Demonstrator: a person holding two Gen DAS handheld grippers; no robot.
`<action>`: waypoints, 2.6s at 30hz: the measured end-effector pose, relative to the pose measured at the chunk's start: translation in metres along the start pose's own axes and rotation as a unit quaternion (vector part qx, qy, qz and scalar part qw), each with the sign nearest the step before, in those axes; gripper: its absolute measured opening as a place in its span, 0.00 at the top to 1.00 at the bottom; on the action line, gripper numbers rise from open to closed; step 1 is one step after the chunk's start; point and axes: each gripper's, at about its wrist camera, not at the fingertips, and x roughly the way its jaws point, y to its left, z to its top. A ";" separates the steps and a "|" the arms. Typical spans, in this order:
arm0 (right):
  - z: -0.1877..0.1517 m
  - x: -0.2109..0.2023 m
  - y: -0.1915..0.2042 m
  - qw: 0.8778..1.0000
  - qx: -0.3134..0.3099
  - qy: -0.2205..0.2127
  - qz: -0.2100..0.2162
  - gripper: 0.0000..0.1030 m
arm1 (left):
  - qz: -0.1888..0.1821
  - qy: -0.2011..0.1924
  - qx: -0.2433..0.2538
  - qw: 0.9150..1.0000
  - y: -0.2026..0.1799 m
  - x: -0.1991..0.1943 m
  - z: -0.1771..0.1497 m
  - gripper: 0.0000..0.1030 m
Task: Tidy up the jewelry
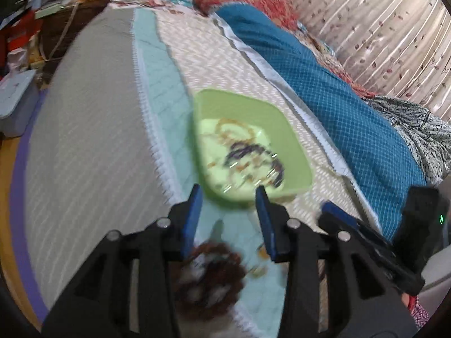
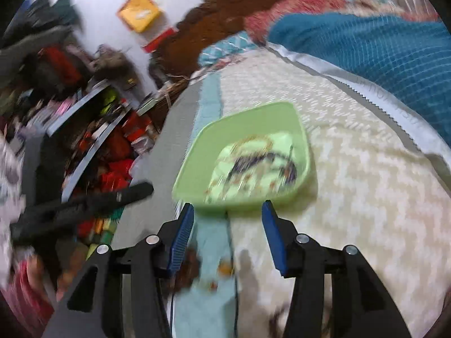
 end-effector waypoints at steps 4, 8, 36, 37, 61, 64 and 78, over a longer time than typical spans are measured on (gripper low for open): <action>-0.052 -0.002 0.014 0.999 -0.014 0.045 -0.007 0.77 | 0.031 0.002 -0.030 0.999 0.034 -0.019 -0.045 0.64; -0.078 0.010 0.020 0.997 0.006 0.080 -0.005 0.85 | 0.038 0.010 -0.026 0.999 0.040 -0.030 -0.073 0.64; -0.119 -0.026 0.060 0.990 -0.011 0.138 0.019 1.00 | 0.008 0.084 0.066 0.994 -0.009 -0.039 -0.165 0.86; -0.132 -0.025 0.050 0.989 0.007 0.145 0.032 1.00 | 0.015 0.101 0.067 0.993 -0.008 -0.032 -0.175 0.86; -0.105 -0.065 -0.012 0.992 0.103 0.059 -0.032 0.76 | -0.022 0.032 0.081 0.996 -0.007 -0.016 -0.073 0.93; -0.100 -0.067 -0.012 0.994 0.093 0.047 -0.034 0.76 | -0.075 -0.009 0.082 0.994 -0.016 -0.064 -0.071 0.93; -0.103 -0.052 0.000 0.994 0.081 0.067 -0.018 0.76 | -0.215 0.027 -0.041 0.975 0.017 -0.075 -0.083 0.92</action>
